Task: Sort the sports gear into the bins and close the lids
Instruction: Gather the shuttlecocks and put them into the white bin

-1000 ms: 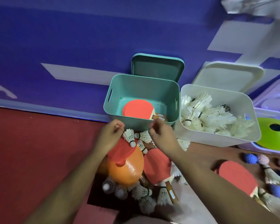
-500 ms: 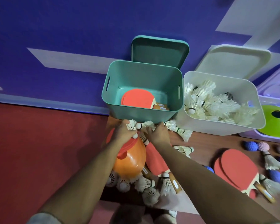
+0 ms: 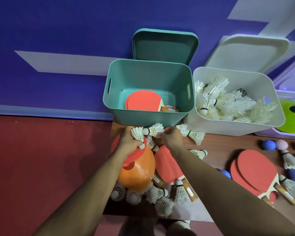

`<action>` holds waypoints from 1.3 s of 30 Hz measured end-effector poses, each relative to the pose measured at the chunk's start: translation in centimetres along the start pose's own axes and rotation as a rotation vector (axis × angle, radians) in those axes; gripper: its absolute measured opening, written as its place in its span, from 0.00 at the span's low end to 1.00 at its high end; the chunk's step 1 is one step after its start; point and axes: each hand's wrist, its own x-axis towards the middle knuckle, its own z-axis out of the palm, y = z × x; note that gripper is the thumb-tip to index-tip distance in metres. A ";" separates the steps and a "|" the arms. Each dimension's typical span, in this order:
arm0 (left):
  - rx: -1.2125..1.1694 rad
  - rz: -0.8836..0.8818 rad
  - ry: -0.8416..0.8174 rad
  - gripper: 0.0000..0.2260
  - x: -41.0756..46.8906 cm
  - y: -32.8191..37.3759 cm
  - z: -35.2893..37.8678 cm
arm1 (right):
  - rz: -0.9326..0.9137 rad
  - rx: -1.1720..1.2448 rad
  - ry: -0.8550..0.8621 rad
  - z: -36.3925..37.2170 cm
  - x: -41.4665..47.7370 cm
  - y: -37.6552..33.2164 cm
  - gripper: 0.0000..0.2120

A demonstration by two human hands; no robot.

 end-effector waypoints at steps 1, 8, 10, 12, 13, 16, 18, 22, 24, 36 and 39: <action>-0.013 0.018 -0.005 0.27 -0.4 0.1 0.0 | -0.009 0.077 -0.012 -0.3 -0.3 0.1 0.14; -0.082 0.172 -0.023 0.34 -3.3 1.2 -0.9 | -0.157 0.360 -0.062 -5.3 -3.4 -0.3 0.10; -0.083 0.217 -0.024 0.37 -4.6 1.9 -1.0 | -0.236 0.337 -0.055 -7.0 -4.4 -0.6 0.09; -0.016 0.263 -0.044 0.35 -5.7 2.7 -0.9 | -0.344 0.289 -0.075 -8.4 -5.1 -1.2 0.10; 0.024 0.289 -0.063 0.33 -6.2 3.2 -0.8 | -0.411 0.247 -0.093 -9.1 -5.5 -1.6 0.09; 0.067 0.355 -0.109 0.32 -7.7 4.4 0.1 | -0.588 0.019 -0.165 -10.7 -6.9 -2.5 0.07; 0.075 0.392 -0.148 0.31 -8.6 5.2 1.2 | -0.657 -0.092 -0.232 -11.2 -7.7 -2.5 0.06; 0.000 0.362 -0.217 0.29 -10.5 5.5 4.4 | -0.645 -0.044 -0.345 -12.3 -8.3 -1.2 0.03; -0.101 0.311 -0.198 0.29 -11.3 5.3 5.9 | -0.591 0.048 -0.321 -13.7 -8.2 -0.3 0.03; -0.334 0.158 -0.006 0.30 -15.4 2.6 9.7 | -0.734 -1.097 -0.495 -16.8 -3.4 10.2 0.27; -0.334 0.153 0.040 0.29 -16.8 1.9 10.3 | -0.753 -1.067 -0.409 -16.3 -2.7 10.8 0.18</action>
